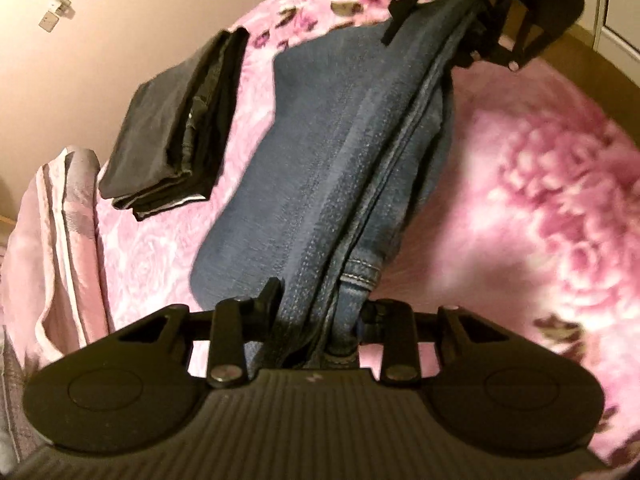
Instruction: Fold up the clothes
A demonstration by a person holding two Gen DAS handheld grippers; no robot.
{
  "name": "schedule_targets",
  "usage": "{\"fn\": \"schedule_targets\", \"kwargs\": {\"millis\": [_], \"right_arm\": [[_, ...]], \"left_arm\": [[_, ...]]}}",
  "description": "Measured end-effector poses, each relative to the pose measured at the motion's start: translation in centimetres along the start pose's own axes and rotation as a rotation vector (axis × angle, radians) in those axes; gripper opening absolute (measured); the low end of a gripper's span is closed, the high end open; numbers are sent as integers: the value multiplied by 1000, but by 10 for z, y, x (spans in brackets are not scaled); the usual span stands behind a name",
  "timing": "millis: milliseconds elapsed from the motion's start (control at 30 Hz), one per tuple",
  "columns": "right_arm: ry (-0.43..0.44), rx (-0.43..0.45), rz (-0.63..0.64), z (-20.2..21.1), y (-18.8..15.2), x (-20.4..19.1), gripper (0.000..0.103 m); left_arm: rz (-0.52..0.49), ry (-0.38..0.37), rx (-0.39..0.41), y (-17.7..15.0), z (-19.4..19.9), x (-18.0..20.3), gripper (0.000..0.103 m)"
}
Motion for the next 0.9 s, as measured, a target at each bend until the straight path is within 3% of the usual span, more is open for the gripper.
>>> {"fn": "schedule_targets", "kwargs": {"millis": [300, 533, 733, 900], "right_arm": [[90, 4, 41, 96, 21, 34, 41], [59, 42, 77, 139, 33, 63, 40], [-59, 117, 96, 137, 30, 132, 40], [-172, 201, 128, 87, 2, 221, 40]], "left_arm": [[57, 0, 31, 9, 79, 26, 29], [93, 24, 63, 21, 133, 33, 29], [77, 153, 100, 69, 147, -24, 29], [83, 281, 113, 134, 124, -99, 29]]}}
Point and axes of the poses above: each gripper's, at about its wrist camera, not at the fingertips, and z roughly against the way its jaws point, x to its right, y to its top, the point moved 1 cm from there along -z, roughly the way its jaws point, and after that the axes turned 9 degrees about -y, right-handed, at the moved point
